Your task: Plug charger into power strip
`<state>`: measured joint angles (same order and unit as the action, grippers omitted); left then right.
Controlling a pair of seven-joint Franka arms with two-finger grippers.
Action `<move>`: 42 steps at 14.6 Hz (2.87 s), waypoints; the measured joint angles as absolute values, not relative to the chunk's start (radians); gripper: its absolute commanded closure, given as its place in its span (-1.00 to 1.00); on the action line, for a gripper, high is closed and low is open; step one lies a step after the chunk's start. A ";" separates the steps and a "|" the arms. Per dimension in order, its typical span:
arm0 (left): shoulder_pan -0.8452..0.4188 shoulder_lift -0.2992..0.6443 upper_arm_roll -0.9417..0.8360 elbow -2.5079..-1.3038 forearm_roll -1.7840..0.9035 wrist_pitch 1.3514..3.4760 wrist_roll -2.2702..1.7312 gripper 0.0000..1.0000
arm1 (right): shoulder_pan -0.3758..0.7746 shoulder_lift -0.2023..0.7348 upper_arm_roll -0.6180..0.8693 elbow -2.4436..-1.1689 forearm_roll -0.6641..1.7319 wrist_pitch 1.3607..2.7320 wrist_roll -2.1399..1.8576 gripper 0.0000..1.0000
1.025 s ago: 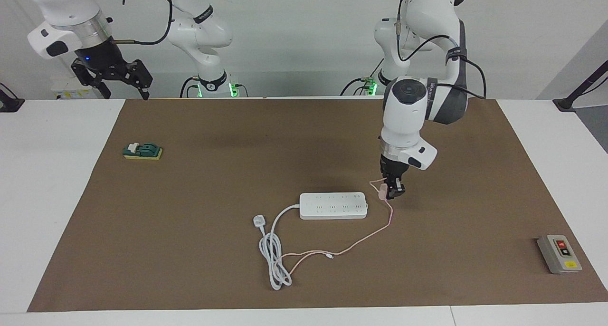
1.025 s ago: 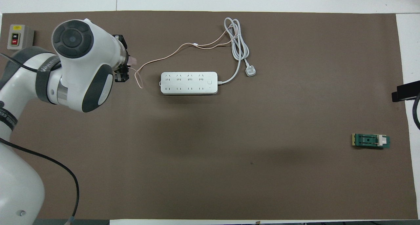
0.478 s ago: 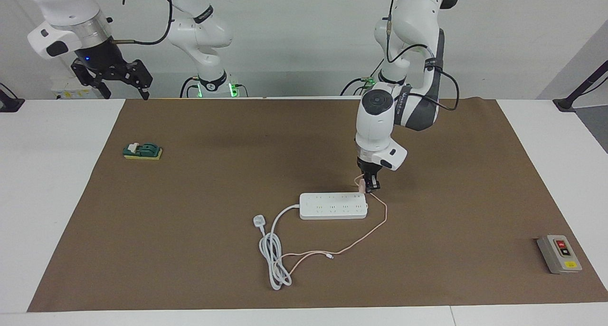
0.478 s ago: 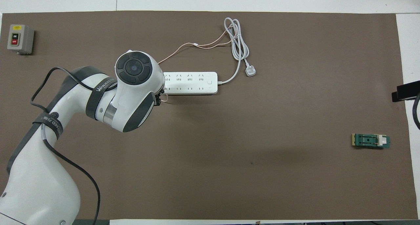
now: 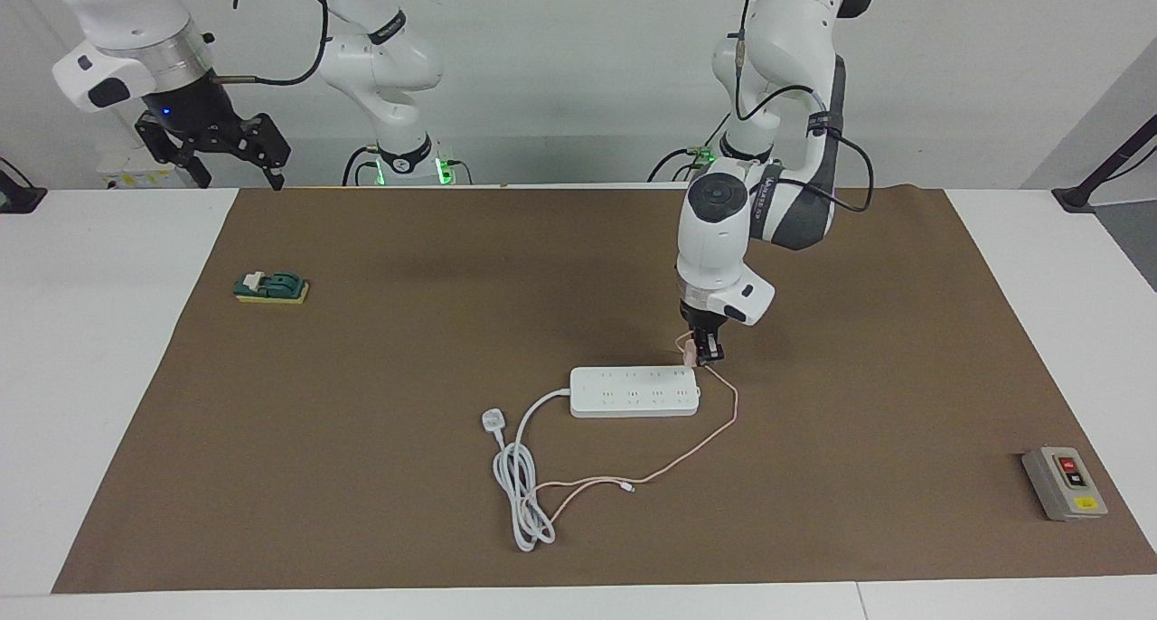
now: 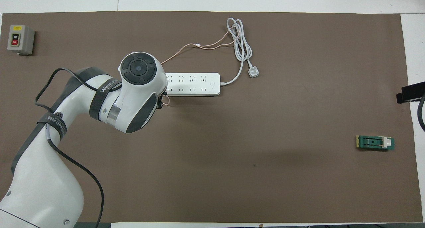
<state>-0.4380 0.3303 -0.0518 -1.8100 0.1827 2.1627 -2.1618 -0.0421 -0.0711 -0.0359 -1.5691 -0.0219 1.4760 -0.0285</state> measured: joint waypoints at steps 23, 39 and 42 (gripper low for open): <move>-0.433 0.449 -0.063 -1.653 0.095 2.055 -2.046 1.00 | -0.042 -0.072 -0.036 -1.569 -0.022 1.476 -0.029 -1.00; -0.427 0.452 -0.064 -1.653 0.084 2.091 -2.022 1.00 | -0.045 -0.073 -0.037 -1.569 -0.022 1.476 -0.029 -1.00; -0.427 0.452 -0.064 -1.653 0.084 2.090 -2.018 1.00 | -0.045 -0.073 -0.037 -1.569 -0.022 1.476 -0.029 -1.00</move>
<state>-0.4274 0.4523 -0.0641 -1.6530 0.0836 2.0902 -2.0180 -0.0452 -0.0726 -0.0374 -1.5690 -0.0219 1.4760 -0.0286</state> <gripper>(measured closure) 0.665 0.000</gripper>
